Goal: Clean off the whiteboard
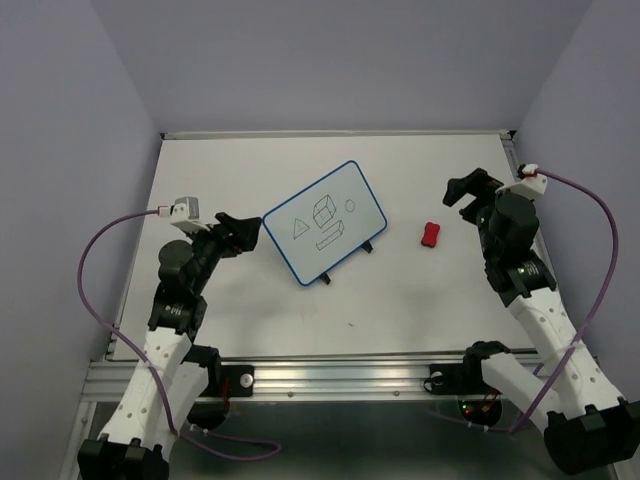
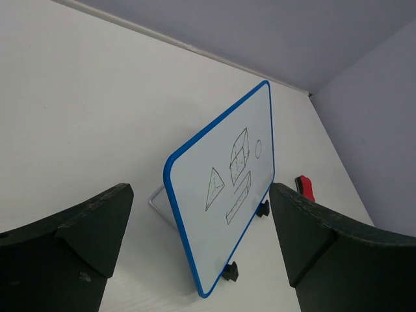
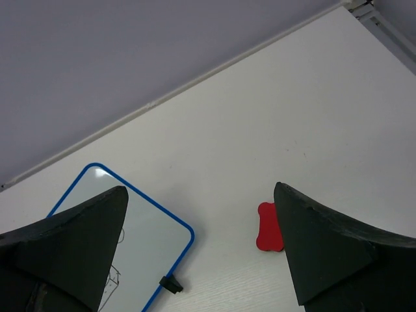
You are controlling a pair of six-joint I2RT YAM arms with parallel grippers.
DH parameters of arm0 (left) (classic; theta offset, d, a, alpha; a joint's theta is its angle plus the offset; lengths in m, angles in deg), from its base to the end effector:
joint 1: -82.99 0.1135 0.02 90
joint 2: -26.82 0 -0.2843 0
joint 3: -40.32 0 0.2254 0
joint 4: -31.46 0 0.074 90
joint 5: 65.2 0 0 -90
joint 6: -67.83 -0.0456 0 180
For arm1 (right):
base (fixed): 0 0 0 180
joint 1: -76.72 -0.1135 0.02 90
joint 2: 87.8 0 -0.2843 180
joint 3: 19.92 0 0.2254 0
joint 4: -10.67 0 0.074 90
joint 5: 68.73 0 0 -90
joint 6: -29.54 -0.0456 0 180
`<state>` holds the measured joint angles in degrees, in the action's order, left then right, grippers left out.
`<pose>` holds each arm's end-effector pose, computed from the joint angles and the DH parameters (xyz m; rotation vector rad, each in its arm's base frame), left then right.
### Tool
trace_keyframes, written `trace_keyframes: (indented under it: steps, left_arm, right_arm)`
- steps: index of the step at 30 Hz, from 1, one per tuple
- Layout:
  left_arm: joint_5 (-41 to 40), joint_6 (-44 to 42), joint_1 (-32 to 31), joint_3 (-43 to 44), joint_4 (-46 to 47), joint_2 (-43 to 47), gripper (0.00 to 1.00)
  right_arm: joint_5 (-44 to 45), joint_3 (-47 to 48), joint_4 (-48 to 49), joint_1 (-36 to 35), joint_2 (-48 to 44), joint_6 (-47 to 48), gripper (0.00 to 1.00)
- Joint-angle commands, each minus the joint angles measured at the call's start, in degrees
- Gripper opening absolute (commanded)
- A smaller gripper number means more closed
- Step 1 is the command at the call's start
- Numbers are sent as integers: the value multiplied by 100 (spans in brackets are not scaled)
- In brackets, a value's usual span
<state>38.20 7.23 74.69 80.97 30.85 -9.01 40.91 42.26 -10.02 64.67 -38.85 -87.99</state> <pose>0.1292 -0.0295 0.3076 -0.0898 1.5374 -0.7012 0.1682 0.0202 0.3643 0.4789 1.6295 0.2255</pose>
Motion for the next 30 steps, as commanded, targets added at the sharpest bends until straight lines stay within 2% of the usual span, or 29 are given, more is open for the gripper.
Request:
trace_keyframes:
  steps: [1, 8, 11, 17, 21, 25, 30]
  left_arm:
    - [-93, -40, -23, 19, 46, 60, 99]
    - [530, -102, -23, -218, 450, -371, 99]
    - [978, -67, -23, -701, 1108, -538, 99]
    - [1822, -5, -41, -1264, 2620, -775, 99]
    - [1797, -163, -85, -1238, 2692, -1092, 99]
    - [1682, -111, -85, -1291, 3191, -1539, 99]
    - [1665, -84, -85, -922, 3333, -2295, 97]
  right_arm:
    - [409, -51, -107, 28, -78, -121, 100]
    - [93, 203, -475, 28, 465, 2, 100]
    - [-38, 379, -792, 28, 992, -16, 100]
    - [-311, 353, -802, 28, 1327, -112, 100]
    - [-382, 353, -801, 28, 1451, -130, 100]
    - [-566, 406, -801, 28, 1530, -112, 100]
    - [-768, 459, -793, 28, 1679, -130, 100]
